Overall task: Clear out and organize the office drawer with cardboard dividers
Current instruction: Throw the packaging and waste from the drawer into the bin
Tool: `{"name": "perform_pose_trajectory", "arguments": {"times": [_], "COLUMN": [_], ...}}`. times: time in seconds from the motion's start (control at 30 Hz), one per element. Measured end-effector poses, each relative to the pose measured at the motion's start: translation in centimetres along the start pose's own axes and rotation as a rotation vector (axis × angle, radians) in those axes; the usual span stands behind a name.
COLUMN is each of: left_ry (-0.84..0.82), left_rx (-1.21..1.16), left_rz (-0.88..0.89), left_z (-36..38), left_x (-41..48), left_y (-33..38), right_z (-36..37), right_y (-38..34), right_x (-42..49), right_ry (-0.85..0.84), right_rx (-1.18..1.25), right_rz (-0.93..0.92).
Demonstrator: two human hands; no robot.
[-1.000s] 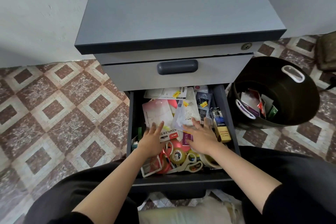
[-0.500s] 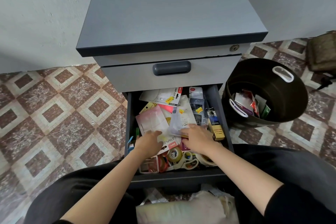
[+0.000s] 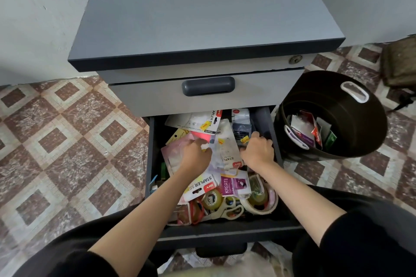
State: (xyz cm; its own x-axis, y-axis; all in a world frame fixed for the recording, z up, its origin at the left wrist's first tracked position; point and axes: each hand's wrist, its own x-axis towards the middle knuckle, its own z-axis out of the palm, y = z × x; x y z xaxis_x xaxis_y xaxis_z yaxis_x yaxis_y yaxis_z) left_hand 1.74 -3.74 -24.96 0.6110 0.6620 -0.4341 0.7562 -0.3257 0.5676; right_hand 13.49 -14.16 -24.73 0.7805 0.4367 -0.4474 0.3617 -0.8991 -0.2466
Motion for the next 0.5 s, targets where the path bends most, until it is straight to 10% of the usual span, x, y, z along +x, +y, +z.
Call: {"name": "perform_pose_trajectory", "arguments": {"times": [0.5], "left_ry": [-0.285], "left_rx": [0.089], "left_rz": [-0.080], "left_z": [2.7], "left_x": [1.8], "left_y": [1.5], "right_z": [-0.8], "right_y": [0.3], "right_x": [-1.2], "right_ry": [-0.058], "right_rx": [-0.030], "right_rz": [0.101]}}
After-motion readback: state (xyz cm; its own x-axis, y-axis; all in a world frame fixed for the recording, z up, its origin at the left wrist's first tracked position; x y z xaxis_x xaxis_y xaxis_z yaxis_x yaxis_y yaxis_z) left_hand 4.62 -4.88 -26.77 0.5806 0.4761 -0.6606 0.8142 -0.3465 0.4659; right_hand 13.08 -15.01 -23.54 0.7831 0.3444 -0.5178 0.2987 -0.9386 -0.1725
